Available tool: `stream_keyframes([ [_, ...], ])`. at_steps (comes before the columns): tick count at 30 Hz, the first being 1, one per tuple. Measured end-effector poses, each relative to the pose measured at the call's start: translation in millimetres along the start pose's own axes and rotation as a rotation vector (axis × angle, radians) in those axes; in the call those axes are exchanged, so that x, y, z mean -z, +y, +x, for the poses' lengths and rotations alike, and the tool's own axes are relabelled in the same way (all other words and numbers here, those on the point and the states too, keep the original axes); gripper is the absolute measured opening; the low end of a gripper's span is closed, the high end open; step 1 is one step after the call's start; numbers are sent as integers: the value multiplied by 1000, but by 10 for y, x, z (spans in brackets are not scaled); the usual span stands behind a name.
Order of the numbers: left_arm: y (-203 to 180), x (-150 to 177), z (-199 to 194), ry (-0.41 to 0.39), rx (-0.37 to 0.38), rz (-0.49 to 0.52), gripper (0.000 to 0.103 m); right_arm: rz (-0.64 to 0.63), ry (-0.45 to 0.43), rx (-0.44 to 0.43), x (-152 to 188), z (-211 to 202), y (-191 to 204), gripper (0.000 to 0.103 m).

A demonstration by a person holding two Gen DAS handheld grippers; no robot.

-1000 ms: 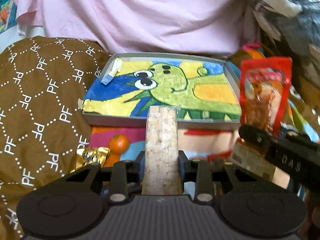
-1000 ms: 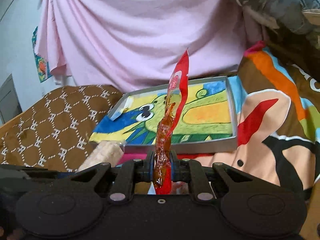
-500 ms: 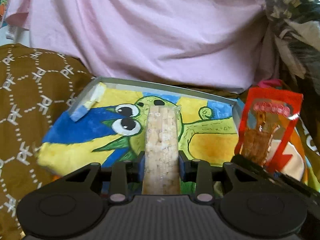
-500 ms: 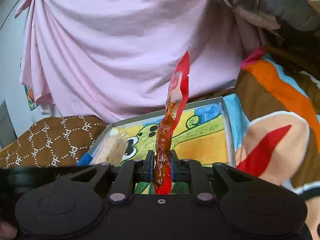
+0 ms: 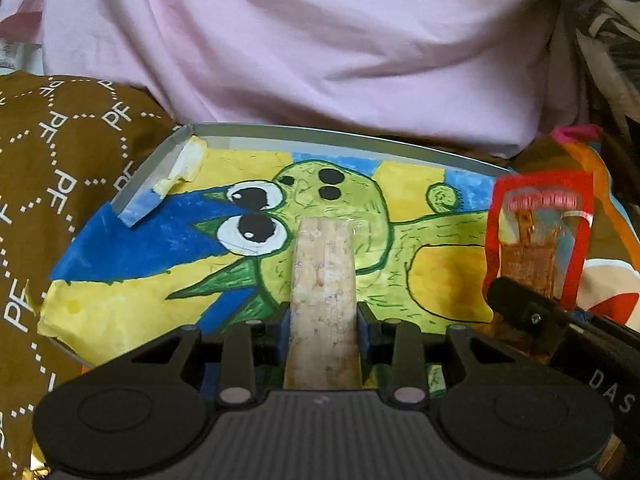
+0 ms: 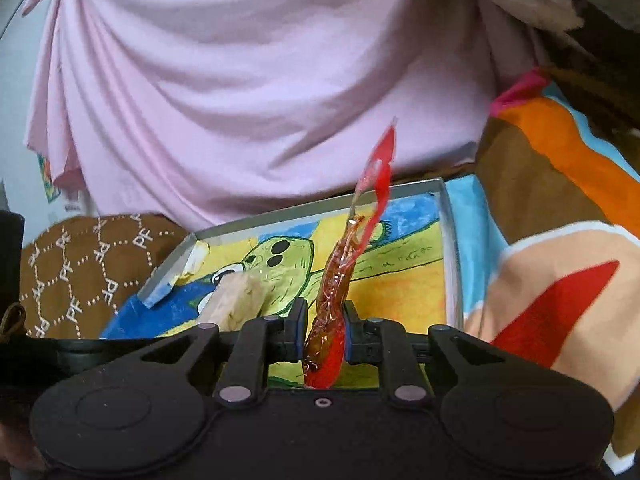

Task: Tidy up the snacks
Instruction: 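Carry the rice-cake bar and red strip pack into the tray with both tools, then open both tools to release the snacks and lift away from the tray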

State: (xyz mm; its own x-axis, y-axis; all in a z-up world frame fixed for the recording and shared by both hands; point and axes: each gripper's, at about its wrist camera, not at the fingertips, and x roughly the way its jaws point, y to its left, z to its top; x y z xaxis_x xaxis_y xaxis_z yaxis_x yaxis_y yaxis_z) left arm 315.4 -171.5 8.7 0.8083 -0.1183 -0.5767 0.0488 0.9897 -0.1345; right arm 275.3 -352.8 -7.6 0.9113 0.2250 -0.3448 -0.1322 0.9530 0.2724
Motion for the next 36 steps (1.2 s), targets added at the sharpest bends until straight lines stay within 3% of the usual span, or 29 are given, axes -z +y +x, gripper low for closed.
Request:
stream_keyframes([
  [2,-7,1,-10,-6,-28,12,40,-9,4,11,11,21,13,23],
  [4,-20,5,-20,-10,-41,27,54,-15,12,31,27,48,15,27],
  [8,1,-5,-67,-28,-52,19,68,-45,31,60,58,109,19,34],
  [9,9,-14,-86,-33,-59,15,72,-61,32,71,58,113,39,39],
  [11,41,-36,-138,-50,-71,5,80,-88,36,108,63,117,73,66],
  [13,84,-59,-197,-63,-78,1,87,-96,34,118,64,103,73,71],
  [17,174,-101,-348,-90,-97,-9,94,-102,27,119,11,27,68,93],
  [23,266,-156,-659,-136,-114,-17,103,-121,-10,126,-81,-210,142,102],
  [36,517,34,-1536,-180,-121,-30,103,-157,-206,145,-128,-1162,571,102],
])
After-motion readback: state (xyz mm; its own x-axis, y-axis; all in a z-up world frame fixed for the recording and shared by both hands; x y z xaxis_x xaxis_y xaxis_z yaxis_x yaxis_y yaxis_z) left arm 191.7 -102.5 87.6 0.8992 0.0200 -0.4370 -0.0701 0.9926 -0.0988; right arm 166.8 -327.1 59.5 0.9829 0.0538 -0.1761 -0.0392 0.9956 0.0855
